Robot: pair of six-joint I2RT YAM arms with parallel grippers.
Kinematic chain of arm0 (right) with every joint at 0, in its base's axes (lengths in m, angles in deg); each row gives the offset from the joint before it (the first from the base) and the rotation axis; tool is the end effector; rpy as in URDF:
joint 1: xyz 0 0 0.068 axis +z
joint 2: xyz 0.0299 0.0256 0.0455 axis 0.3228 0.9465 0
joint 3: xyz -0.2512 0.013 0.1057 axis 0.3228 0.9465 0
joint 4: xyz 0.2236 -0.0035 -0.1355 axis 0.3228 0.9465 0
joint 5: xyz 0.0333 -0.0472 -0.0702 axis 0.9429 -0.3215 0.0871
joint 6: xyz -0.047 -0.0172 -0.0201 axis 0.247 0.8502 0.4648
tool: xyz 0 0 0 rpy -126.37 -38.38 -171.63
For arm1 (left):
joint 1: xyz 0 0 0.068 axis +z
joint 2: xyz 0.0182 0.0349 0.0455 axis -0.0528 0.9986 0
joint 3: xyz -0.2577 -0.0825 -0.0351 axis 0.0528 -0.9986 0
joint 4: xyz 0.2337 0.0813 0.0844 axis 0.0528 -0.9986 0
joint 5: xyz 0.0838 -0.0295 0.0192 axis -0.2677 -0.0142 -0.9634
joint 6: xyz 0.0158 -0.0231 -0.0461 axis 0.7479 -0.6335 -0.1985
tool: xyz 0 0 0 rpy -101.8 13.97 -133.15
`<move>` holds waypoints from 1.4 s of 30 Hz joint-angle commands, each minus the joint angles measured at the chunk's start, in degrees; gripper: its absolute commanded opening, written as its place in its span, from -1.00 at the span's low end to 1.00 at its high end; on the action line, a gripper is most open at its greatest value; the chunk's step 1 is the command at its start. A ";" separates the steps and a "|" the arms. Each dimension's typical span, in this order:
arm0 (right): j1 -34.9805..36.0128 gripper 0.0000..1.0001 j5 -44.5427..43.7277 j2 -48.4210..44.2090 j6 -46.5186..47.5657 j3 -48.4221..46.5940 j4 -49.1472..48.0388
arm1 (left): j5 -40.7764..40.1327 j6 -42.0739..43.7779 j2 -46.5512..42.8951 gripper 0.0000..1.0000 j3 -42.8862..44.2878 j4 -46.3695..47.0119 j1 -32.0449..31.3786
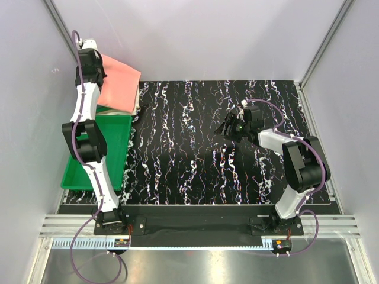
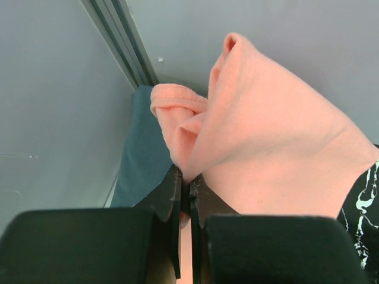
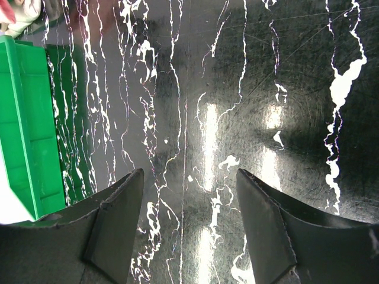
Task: Fold and stack the t-shirts
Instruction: Neatly place the folded tshirt to the corner
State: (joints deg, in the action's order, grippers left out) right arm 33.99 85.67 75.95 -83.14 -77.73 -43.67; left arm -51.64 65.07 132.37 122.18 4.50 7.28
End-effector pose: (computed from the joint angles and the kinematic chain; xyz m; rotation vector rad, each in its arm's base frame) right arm 0.3465 0.1086 0.1771 0.1360 2.3516 0.8952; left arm 0.5115 0.0990 0.3320 -0.2849 1.9253 0.2778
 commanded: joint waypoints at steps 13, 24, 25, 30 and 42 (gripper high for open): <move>-0.31 0.42 0.16 0.65 1.16 -1.71 -2.10 | -0.96 -1.86 -0.90 -1.00 2.01 6.21 2.88; -0.30 0.42 -0.72 2.75 1.07 -3.02 -1.58 | -0.17 -3.79 7.80 -1.00 5.35 9.72 5.25; -0.22 0.42 -0.63 3.19 1.07 -3.11 -1.66 | 0.09 -3.88 8.33 -1.00 5.44 10.42 5.51; -0.22 0.42 -0.37 5.65 0.98 -4.43 -1.23 | 3.42 -3.97 11.49 -0.97 6.93 12.88 6.92; -0.22 0.42 -0.19 6.71 0.80 -5.22 -1.05 | 2.47 -8.79 7.92 0.19 2.99 16.66 7.71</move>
State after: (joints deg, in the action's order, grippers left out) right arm 33.88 85.61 82.31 -82.99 -80.86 -43.54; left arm -49.12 58.73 145.55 125.98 15.41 14.93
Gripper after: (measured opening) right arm 0.710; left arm 0.582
